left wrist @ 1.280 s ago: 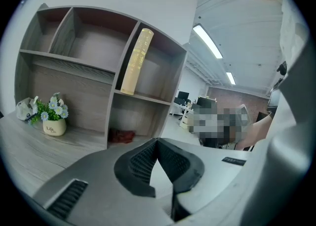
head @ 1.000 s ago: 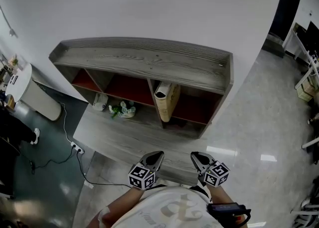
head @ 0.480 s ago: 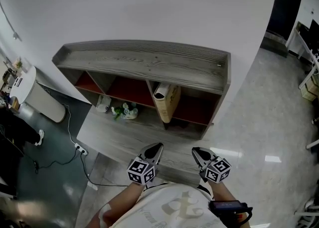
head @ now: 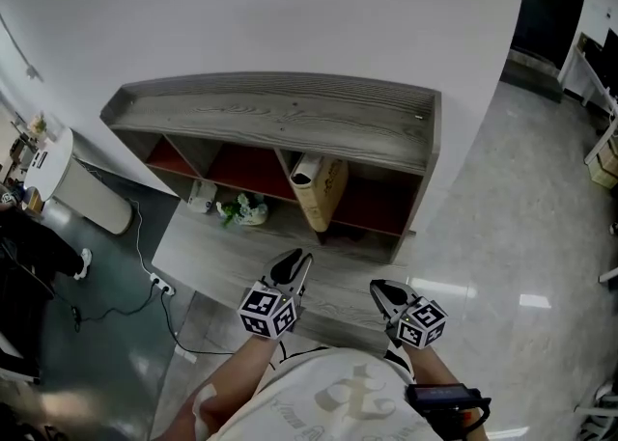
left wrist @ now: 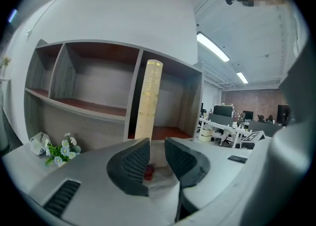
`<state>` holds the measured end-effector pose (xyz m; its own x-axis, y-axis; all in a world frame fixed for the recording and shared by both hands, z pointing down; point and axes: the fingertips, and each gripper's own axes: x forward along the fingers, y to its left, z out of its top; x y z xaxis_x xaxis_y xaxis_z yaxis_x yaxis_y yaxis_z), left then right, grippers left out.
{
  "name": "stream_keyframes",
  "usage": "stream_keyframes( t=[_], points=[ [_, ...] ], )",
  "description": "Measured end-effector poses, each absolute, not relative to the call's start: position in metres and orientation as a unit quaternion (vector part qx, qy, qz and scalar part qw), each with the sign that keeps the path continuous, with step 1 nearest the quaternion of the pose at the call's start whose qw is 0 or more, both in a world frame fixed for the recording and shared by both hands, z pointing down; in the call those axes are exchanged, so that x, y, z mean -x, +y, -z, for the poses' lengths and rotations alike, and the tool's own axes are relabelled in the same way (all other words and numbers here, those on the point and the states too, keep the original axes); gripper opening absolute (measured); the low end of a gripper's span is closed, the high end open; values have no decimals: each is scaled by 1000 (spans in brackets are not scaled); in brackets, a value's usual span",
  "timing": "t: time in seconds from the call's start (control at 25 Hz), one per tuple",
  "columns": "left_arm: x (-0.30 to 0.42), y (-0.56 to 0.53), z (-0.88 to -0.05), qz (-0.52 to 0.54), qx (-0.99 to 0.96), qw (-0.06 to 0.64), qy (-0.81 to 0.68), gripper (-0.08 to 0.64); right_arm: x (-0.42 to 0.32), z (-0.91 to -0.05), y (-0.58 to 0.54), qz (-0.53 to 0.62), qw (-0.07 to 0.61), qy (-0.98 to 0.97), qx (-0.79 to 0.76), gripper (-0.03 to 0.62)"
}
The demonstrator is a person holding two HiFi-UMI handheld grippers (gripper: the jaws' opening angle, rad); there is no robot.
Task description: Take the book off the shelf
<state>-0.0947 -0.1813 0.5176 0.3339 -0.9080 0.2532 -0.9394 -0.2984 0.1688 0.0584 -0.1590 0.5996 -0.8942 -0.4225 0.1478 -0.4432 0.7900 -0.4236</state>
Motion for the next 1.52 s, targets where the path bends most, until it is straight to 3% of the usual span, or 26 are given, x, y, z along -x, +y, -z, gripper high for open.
stream_keyframes(
  t=[0.24, 0.44, 0.52, 0.6, 1.52],
  points=[
    [94, -202, -494, -46, -802, 122, -583, 167, -57, -600, -159, -228, 28, -949, -217, 3],
    [92, -224, -478, -49, -796, 106, -593, 256, -57, -599, -160, -227, 17, -952, -203, 2],
    [90, -232, -472, -52, -795, 101, -596, 256, -57, -598, -160, -222, 18, -954, -201, 2],
    [87, -241, -467, -53, -797, 100, -594, 304, -57, -599, -161, -216, 23, -955, -203, 2],
    [80, -310, -454, -76, -787, 80, -608, 295, -72, -605, -168, -220, 15, -951, -215, 2]
  ],
)
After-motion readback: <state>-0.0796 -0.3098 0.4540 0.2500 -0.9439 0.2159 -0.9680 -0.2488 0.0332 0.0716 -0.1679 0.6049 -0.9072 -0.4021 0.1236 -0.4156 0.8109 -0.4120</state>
